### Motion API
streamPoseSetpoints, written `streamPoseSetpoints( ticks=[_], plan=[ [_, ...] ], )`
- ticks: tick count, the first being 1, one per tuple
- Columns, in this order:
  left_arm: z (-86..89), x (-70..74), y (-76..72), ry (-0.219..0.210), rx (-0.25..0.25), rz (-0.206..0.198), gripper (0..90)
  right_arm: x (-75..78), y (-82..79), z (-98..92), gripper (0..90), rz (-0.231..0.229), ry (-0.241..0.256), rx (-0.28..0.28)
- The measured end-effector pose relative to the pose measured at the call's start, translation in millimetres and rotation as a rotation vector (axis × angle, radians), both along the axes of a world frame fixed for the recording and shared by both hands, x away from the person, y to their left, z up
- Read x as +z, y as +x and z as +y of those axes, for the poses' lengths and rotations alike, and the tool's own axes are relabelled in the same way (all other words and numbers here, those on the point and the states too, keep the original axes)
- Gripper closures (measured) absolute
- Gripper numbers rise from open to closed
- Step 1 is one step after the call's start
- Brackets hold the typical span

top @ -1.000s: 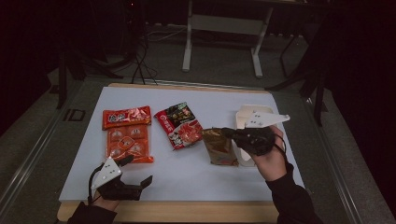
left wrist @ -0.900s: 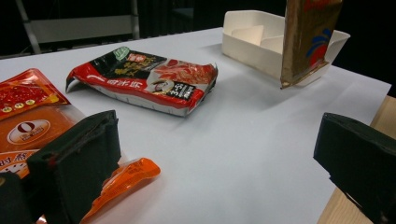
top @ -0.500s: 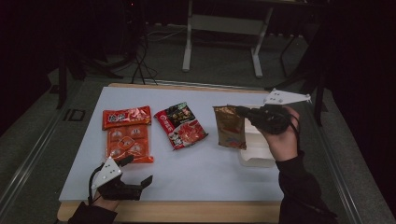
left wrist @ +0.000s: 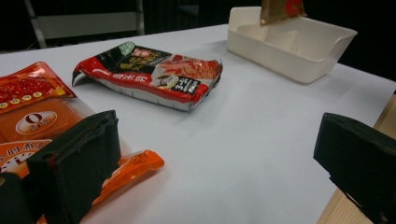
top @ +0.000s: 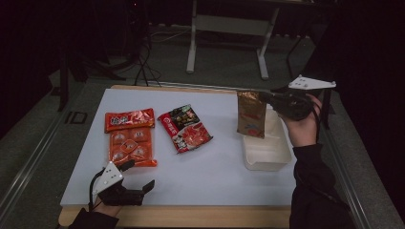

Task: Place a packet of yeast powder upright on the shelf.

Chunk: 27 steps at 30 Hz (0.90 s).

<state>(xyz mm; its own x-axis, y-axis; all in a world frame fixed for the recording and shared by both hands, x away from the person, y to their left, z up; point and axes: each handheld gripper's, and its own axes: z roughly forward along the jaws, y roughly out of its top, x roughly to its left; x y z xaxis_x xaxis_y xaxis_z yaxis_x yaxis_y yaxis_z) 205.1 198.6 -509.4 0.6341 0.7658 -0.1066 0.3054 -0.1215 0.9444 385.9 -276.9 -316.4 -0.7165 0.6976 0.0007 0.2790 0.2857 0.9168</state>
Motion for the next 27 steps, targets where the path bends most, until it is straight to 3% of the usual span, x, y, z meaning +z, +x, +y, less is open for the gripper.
streamPoseSetpoints(
  ticks=[5, 12, 24, 27],
  plan=[
    [1.5, 0.2, -1.9, 0.0, 0.008, -0.001, 0.8, 2.7, 11.5, -11.2, 90.0, -0.011, 0.023, -0.027],
    [5.0, 0.0, -6.0, 0.005, 0.02, 0.0, 0.8, 4.1, 29.1, -22.9, 90.0, -0.028, 0.014, -0.077],
    [8.6, -1.3, -10.7, 0.009, 0.044, 0.007, 0.8, -1.2, 55.5, -41.0, 89.9, -0.012, 0.027, -0.132],
    [9.5, -1.4, -12.1, 0.006, 0.052, 0.006, 0.8, -7.4, 69.8, -46.1, 89.8, 0.002, 0.044, -0.15]
  ],
)
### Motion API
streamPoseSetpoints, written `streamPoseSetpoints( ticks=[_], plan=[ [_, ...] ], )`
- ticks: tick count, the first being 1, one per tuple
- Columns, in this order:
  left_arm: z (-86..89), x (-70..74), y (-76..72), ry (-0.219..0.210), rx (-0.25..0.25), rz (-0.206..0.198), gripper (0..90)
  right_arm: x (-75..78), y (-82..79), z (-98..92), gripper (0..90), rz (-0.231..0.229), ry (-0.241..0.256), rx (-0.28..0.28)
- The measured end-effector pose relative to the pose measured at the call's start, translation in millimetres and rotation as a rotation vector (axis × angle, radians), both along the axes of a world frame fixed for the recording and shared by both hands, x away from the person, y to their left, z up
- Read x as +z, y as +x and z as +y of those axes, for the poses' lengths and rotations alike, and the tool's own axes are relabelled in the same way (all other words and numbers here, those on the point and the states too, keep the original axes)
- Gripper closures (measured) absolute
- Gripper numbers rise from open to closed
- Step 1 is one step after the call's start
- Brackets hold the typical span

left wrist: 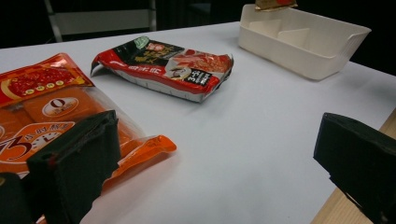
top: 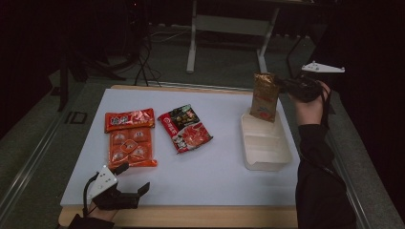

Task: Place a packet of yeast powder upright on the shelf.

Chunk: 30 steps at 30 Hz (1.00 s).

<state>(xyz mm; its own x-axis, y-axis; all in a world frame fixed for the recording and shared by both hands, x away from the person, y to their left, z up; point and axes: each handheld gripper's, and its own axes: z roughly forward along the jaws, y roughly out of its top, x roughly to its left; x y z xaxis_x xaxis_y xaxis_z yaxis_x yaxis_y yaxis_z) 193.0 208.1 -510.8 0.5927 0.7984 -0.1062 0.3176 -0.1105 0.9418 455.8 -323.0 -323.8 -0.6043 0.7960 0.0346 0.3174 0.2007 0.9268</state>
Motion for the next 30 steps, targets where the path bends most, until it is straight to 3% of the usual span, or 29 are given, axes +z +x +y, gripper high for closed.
streamPoseSetpoints(
  ticks=[10, 23, 30],
  plan=[
    [4.8, -0.8, -4.7, 0.002, 0.02, 0.005, 0.8, -22.0, 24.6, 1.4, 89.7, 0.02, 0.003, 0.008],
    [5.2, -0.9, -5.7, 0.005, 0.021, 0.007, 0.8, -45.7, 26.4, 10.3, 89.6, 0.083, 0.035, 0.056],
    [4.4, -0.9, -6.0, 0.011, 0.016, 0.01, 0.8, -69.7, 27.9, 5.2, 89.4, 0.168, 0.01, 0.024]
  ],
)
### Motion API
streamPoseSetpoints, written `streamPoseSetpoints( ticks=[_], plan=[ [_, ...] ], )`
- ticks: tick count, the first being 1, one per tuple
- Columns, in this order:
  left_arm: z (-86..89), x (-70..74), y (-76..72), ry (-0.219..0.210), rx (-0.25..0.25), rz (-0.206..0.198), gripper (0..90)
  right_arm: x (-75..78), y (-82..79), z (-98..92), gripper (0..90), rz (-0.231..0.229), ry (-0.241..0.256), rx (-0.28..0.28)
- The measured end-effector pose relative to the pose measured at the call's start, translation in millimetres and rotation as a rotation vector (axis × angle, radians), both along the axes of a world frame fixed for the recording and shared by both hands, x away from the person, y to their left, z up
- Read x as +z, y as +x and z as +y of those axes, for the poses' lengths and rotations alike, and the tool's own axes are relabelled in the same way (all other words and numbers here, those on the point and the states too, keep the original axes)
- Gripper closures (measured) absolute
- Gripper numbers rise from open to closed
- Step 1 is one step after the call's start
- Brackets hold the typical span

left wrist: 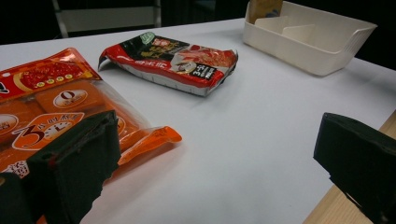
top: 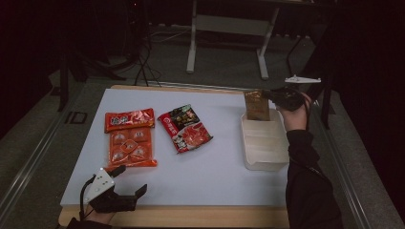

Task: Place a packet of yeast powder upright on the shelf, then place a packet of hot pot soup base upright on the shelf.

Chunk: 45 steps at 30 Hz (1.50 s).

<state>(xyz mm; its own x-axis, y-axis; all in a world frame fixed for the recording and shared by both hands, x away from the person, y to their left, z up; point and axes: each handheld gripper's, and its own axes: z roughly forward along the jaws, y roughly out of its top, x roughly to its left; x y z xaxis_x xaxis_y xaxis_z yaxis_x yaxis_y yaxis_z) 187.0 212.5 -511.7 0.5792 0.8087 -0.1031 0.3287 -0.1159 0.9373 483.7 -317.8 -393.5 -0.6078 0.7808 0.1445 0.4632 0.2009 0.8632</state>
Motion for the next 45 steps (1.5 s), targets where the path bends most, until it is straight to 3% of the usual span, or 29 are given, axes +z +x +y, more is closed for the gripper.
streamPoseSetpoints(
  ticks=[3, 9, 11, 17, 23, 26, 32, 37, 42, 45],
  plan=[
    [-0.4, 0.2, 0.1, -0.001, -0.001, -0.002, 0.8, -5.3, -1.5, -5.4, 89.2, 0.009, 0.033, -0.009],
    [-1.9, 0.5, 0.7, 0.001, -0.004, -0.002, 0.8, -0.9, -5.2, -8.0, 78.9, -0.003, 0.014, -0.026],
    [-2.3, 0.3, 1.2, 0.007, -0.008, -0.002, 0.7, 2.4, -8.1, -9.8, 72.0, -0.027, 0.0, -0.04],
    [-4.6, 0.5, 3.3, 0.007, -0.019, -0.002, 0.8, 14.9, -18.7, -16.2, 63.8, -0.039, 0.014, -0.071],
    [-8.1, 0.4, 6.9, 0.01, -0.036, 0.001, 0.8, 28.0, -33.8, -11.6, 56.7, -0.057, 0.001, -0.057],
    [-9.4, 0.5, 8.1, 0.009, -0.04, -0.001, 0.8, 34.3, -42.6, -9.5, 50.5, -0.076, 0.034, -0.057],
    [-10.6, 0.6, 9.6, 0.01, -0.047, 0.0, 0.8, 38.3, -60.9, -0.6, 40.0, -0.114, 0.049, -0.04],
    [-10.8, 1.3, 8.8, 0.005, -0.048, -0.002, 0.8, 34.0, -79.0, 5.6, 27.8, -0.124, 0.091, -0.027],
    [-13.7, 4.4, 10.4, 0.022, -0.057, -0.002, 0.8, 25.7, -104.8, 15.1, 14.2, -0.138, 0.15, 0.026],
    [-16.3, 8.8, 12.9, 0.038, -0.051, -0.013, 0.8, 20.5, -119.5, 20.2, 14.0, -0.133, 0.164, 0.056]
  ],
)
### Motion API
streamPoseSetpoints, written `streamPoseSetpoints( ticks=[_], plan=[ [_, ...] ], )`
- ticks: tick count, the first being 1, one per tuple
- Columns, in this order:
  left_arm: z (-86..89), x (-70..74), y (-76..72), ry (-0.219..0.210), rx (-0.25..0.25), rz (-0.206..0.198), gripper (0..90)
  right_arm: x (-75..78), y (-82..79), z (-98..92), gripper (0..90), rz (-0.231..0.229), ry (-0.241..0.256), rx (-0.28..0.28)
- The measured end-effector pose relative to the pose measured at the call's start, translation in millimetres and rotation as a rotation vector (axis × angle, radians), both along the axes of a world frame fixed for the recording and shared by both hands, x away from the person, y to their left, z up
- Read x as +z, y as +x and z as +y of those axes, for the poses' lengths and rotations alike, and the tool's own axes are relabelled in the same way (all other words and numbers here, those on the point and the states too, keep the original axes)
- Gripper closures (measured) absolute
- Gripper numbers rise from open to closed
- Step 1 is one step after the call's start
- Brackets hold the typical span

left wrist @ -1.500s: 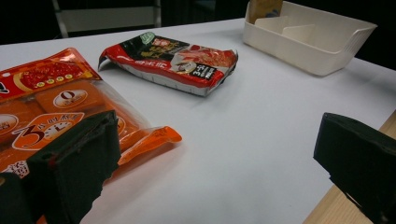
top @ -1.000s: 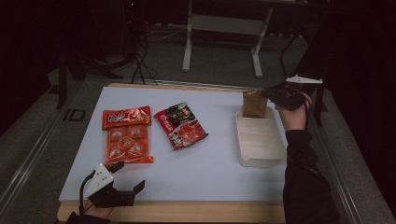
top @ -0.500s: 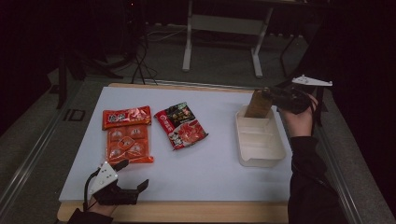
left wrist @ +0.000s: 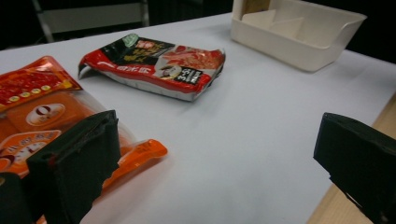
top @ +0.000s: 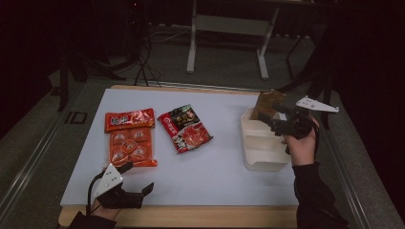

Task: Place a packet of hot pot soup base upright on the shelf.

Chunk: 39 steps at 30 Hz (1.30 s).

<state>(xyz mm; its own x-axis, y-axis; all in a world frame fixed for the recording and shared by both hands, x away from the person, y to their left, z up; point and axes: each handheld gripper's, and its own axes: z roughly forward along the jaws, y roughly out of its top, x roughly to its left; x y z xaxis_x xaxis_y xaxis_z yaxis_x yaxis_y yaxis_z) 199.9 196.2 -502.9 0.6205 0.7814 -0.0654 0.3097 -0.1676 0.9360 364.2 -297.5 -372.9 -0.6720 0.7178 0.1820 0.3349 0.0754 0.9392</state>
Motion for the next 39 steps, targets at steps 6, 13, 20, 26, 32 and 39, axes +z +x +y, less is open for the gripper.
streamPoseSetpoints(
  ticks=[6, 13, 20, 26, 32, 39],
  plan=[
    [-6.8, 6.8, 8.6, 0.023, -0.009, -0.01, 0.8, -9.0, -30.6, 12.2, 14.2, -0.005, -0.022, 0.073],
    [-18.0, 20.0, 23.3, -0.021, -0.071, 0.036, 0.8, -14.4, -59.6, 17.1, 14.4, 0.004, 0.001, 0.13],
    [-32.5, 33.9, 41.9, -0.03, -0.149, 0.097, 0.8, -18.4, -84.2, 13.3, 14.7, 0.013, -0.002, 0.146],
    [-46.9, 39.8, 57.3, -0.002, -0.213, 0.117, 3.9, -23.2, -98.6, 6.0, 14.9, 0.023, 0.007, 0.14],
    [-64.5, 41.3, 76.0, 0.005, -0.238, 0.135, 22.5, -26.8, -107.0, 0.0, 15.2, 0.029, 0.032, 0.141],
    [-83.6, 41.0, 98.2, 0.04, -0.25, 0.146, 51.6, -29.5, -113.3, 0.4, 15.2, 0.021, 0.023, 0.139]
  ],
)
